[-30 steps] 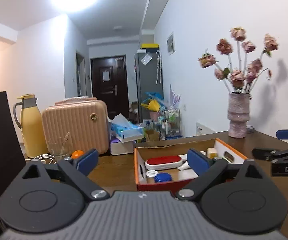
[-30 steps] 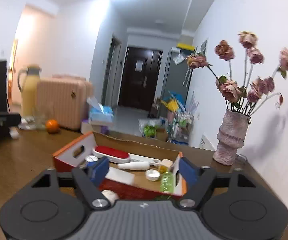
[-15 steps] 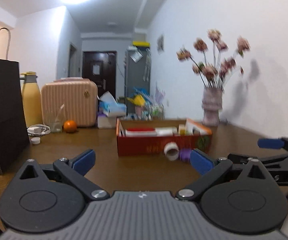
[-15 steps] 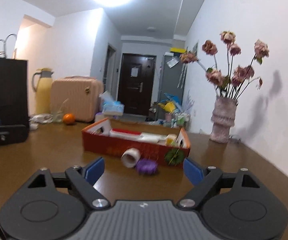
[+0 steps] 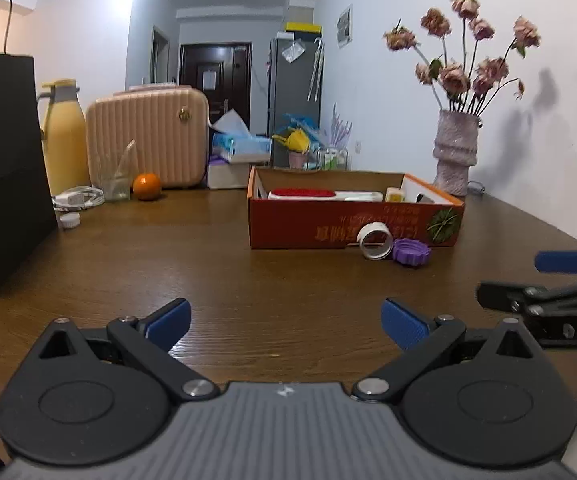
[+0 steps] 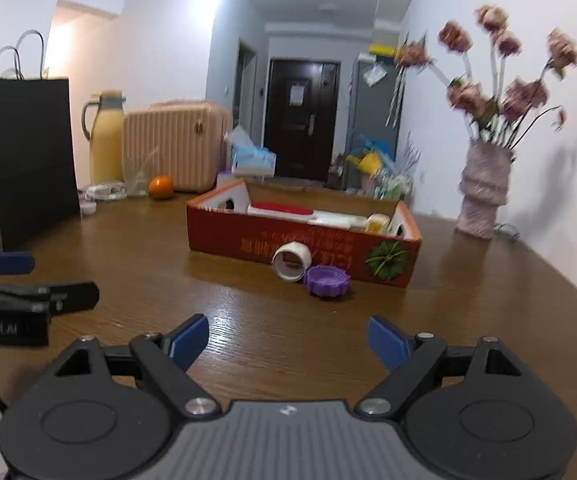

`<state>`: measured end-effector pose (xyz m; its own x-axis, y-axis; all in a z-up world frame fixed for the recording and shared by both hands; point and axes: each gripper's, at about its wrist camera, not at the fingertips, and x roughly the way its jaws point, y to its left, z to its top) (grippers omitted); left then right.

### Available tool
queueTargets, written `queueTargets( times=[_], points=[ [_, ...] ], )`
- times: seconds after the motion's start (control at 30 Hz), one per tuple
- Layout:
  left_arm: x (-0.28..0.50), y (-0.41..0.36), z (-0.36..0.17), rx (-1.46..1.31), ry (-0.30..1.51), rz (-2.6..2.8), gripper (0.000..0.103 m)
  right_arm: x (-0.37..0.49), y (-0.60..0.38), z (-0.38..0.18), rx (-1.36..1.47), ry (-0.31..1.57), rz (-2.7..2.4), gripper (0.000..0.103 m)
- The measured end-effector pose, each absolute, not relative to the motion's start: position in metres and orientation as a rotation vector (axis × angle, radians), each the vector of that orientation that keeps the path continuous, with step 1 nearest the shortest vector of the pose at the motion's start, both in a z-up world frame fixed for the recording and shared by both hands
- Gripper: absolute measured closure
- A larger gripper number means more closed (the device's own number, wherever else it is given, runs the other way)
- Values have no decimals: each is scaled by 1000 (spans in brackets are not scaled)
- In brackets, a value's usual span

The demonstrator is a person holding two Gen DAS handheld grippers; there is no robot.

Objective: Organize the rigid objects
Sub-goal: 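Withdraw both tools from the box toward the white ring and purple cap, then grasp the white tape-like ring with the left tool while the right tool grasps the purple cap, then lift the ring and purple cap and carry them over the box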

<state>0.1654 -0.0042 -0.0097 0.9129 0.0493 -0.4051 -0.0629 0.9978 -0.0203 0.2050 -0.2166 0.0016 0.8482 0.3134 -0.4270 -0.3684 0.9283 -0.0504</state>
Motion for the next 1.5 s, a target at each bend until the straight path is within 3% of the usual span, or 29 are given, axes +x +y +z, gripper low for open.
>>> queueTargets(
  times=[0.37,0.57,0.67,0.87,1.07,1.17,1.5],
  points=[
    [249,0,-5,-9,451,69,0,353,-199,-12,-179,545,403,22],
    [310,-12,-6,-25,508,21,0,408,-193,-37,-187,643,416,34],
    [341,-27,-9,-27,529,-22,0,417,-199,-47,-150,666,432,49],
    [395,-56,-29,-63,621,-134,2,412,-224,-49,-146,644,406,50],
    [421,-60,-40,-172,660,-141,27,403,-258,-55,-75,641,358,50],
    [428,-61,-44,-193,695,-122,57,399,-261,-56,-60,642,380,50],
    [382,-46,-27,-234,661,-106,60,367,-258,-38,-48,603,386,50]
  ],
)
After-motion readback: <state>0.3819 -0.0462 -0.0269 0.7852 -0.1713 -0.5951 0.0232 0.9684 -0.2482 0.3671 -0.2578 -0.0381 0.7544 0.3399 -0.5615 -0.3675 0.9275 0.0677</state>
